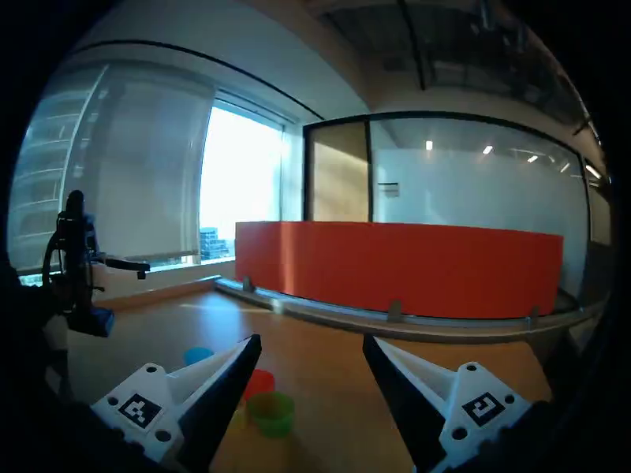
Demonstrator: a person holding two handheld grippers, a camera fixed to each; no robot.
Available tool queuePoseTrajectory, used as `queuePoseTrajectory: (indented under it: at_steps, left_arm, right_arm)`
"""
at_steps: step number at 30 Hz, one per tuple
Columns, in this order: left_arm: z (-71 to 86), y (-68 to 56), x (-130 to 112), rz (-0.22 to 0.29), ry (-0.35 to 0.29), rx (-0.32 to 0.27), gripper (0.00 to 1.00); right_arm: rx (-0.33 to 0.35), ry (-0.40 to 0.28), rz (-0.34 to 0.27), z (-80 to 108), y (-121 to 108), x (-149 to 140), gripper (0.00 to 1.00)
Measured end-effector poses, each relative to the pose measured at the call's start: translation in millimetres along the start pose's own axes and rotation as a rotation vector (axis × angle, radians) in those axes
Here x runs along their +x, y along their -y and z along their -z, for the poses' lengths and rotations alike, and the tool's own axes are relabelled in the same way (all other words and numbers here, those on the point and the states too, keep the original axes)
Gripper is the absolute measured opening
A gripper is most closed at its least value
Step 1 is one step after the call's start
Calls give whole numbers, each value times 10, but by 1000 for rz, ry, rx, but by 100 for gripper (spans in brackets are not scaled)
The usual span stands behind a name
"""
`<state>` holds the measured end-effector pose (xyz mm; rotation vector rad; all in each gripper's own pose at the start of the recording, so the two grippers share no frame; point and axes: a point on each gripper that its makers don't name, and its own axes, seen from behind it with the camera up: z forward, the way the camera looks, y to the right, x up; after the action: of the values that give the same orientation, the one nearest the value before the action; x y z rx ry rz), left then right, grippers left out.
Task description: Pour water
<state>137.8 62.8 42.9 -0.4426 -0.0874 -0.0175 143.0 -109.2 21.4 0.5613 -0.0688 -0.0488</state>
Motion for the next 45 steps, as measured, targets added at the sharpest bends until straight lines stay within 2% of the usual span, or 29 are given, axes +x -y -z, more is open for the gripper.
queuePoseTrajectory:
  at_steps: [6,17,24,32,39,45]
  left_arm:
    - [-5,-29,-41,-20,19,-38,94]
    - [19,-91,-178,-94,74,-106,94]
    - [3,-60,-283,-99,107,-135,94]
    - [-49,-34,-439,-123,156,-163,94]
    - [-74,-125,-695,-167,205,-219,94]
    - [-133,-170,-890,-161,236,-253,94]
  right_arm:
    - [40,17,45,-47,107,-11,100]
    - [127,83,89,-45,200,-160,100]
    - [156,131,137,-50,212,-301,100]
    - [188,178,129,-91,215,-428,100]
    - [213,214,115,-151,211,-604,100]
    - [221,234,145,-218,198,-761,100]
